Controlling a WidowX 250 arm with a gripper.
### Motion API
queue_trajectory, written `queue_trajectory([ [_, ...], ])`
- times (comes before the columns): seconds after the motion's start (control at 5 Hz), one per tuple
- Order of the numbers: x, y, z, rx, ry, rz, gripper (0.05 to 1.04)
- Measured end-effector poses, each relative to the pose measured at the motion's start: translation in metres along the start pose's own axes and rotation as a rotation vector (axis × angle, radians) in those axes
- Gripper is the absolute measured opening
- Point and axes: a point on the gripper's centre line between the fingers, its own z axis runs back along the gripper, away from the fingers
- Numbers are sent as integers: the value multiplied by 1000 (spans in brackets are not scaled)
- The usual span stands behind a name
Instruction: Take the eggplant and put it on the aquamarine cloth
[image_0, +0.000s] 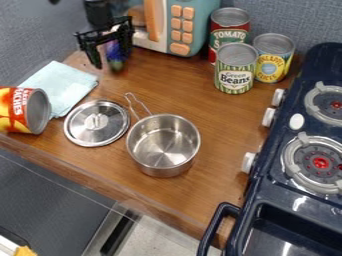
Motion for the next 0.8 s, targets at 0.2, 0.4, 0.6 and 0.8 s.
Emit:
queue_trajectory([
  [0.2, 9, -7, -7, 30, 5, -8, 1000],
  [0.4, 17, -13, -11, 70, -17, -60, 1000],
  [0.6, 24, -15, -16, 149, -29, -176, 940],
  [0.8, 29, -15, -19, 160, -31, -276, 749],
])
